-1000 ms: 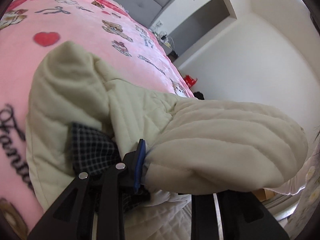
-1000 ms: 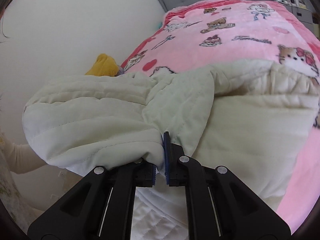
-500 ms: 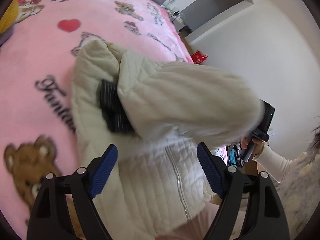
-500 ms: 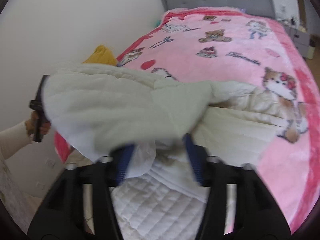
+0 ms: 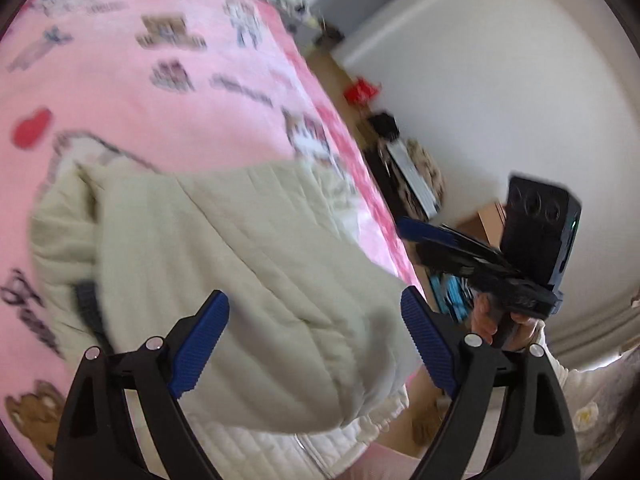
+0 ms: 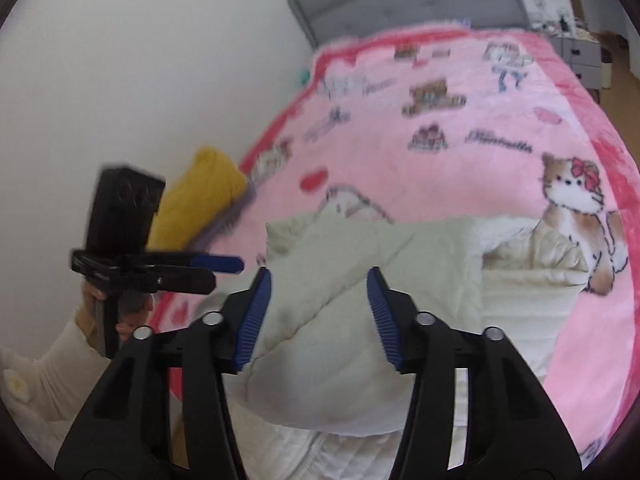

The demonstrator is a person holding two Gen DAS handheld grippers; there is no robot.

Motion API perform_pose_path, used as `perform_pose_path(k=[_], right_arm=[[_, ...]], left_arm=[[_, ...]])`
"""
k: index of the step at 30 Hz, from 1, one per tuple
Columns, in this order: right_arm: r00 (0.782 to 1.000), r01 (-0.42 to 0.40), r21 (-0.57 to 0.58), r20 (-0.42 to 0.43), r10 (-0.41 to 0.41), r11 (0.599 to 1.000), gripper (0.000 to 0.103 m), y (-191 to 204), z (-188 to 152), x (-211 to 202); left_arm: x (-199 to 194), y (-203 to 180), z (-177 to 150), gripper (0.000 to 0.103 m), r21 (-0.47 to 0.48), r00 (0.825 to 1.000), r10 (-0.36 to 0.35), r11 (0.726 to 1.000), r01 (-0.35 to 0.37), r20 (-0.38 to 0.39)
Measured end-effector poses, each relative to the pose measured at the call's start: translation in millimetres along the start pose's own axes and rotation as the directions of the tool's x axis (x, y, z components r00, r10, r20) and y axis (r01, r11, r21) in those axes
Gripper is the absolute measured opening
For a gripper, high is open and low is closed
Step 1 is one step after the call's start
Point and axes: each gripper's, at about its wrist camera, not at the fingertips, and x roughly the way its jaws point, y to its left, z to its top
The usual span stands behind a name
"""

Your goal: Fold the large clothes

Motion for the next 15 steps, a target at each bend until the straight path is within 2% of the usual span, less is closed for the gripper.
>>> perform_pose_path(k=[3,6,9,11,13,15], right_arm=[[0.996,-0.006,0.008,-0.089,0.006,1.000,0.029,2.0,-27.1,12.0],[0.979,0.038,0.027,-0.201,-0.032,0.999,0.029,-5.3,-72.2,25.2],[0.956,0.103,0.052,-0.279,-0.085,0.993,0.028,-17.5,-117.4,42.7],[0.958,0.109,0.089,-0.276,-0.081,0.990,0.027,-23.9,-138.1,53.9],[0.960,0.117,0.145,-0.268,-0.075,0.983,0.027,-30.9,-149.6,65.8],[0.949,0.163,0.158,-0.295,-0.111,0.974,0.026,-35.1,-159.3,78.0]], left_arm=[[24.7,1.8,-30.8,0.086,-0.031,0.996,-0.045,0.999,0.043,-0.073],[52.4,6.9,-73.1,0.086,-0.037,0.990,-0.002,0.999,-0.004,-0.143],[77.1,28.4,-110.7,0.086,-0.097,0.986,0.034,0.994,-0.050,-0.164],[87.6,43.6,-132.4,0.086,-0.137,0.991,0.051,0.988,-0.068,-0.120],[90.8,50.1,-145.2,0.086,-0.152,0.996,0.077,0.985,-0.081,-0.034],[100.2,52.2,-155.2,0.086,-0.126,0.990,0.141,0.982,-0.138,0.010]])
